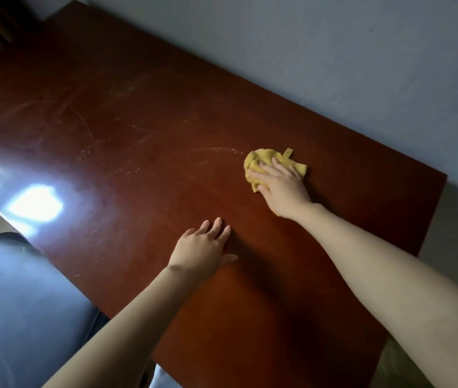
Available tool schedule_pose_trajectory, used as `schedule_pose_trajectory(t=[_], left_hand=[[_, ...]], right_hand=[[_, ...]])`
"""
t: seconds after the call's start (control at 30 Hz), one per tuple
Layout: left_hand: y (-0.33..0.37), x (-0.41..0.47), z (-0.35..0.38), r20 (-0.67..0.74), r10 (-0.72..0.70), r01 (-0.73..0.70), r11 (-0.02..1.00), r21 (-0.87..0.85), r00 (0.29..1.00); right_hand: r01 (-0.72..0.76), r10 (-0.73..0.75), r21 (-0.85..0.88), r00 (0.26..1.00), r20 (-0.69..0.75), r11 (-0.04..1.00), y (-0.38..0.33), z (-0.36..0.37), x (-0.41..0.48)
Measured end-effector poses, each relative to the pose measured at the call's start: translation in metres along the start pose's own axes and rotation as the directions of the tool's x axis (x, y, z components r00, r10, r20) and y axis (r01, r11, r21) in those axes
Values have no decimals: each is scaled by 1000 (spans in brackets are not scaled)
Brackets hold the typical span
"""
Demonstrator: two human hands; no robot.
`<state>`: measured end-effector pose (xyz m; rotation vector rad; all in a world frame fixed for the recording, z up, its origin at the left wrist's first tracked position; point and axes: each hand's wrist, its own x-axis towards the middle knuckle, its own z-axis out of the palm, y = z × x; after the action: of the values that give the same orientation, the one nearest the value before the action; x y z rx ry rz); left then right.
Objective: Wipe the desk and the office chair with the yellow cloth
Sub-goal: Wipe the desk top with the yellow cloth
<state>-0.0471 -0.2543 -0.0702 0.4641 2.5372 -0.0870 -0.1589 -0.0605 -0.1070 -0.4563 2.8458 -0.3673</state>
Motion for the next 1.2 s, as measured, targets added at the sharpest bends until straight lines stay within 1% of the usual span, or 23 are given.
schedule_pose_trajectory(t=[0.13, 0.23, 0.27, 0.37, 0.47, 0.57, 0.67, 0.73, 0.83, 0.93, 1.0, 1.1, 1.2], left_hand=[[-6, 0, -13, 48, 40, -42, 998, 37, 998], [-7, 1, -26, 85, 17, -21, 999, 48, 996], [-7, 2, -30, 66, 3, -6, 999, 50, 998], [-5, 9, -42, -75, -6, 9, 999, 41, 997], [4, 22, -45, -156, -1, 2, 1000, 4, 988], [14, 35, -44, -139, 7, -14, 999, -50, 990], [26, 48, -40, -82, 7, -9, 1000, -23, 997], [33, 56, -37, -61, 4, -4, 1000, 1, 998], [36, 66, -35, -80, 26, -23, 999, 33, 996], [29, 73, -32, -103, 79, -73, 996, 60, 992], [24, 75, -30, -100, 103, -98, 994, 47, 990], [20, 78, -30, -95, 125, -125, 992, 8, 988], [19, 79, -31, -90, 138, -139, 990, -8, 986]], right_hand=[[175, -175, 10, 984, 12, 984, -7, 7, -33], [278, -279, 23, 960, 36, 960, -6, 9, -61], [306, -307, 30, 951, 45, 952, -4, 10, -72], [391, -392, 29, 918, 55, 920, 6, 11, -104], [424, -424, -3, 906, -6, 906, 29, 6, -129], [322, -323, -29, 944, -62, 946, 57, -1, -142], [148, -150, -27, 985, -85, 989, 87, -8, -144], [8, -9, -5, 996, -85, 1000, 109, -15, -140], [-168, 170, 26, 982, -86, 985, 135, -28, -125], [-287, 286, 7, 955, -73, 958, 151, -39, -99], [-360, 360, 8, 931, -61, 933, 155, -45, -80], [-426, 427, -64, 904, -5, 902, 159, -51, -47], [-463, 467, -71, 882, 59, 884, 156, -58, -13]])
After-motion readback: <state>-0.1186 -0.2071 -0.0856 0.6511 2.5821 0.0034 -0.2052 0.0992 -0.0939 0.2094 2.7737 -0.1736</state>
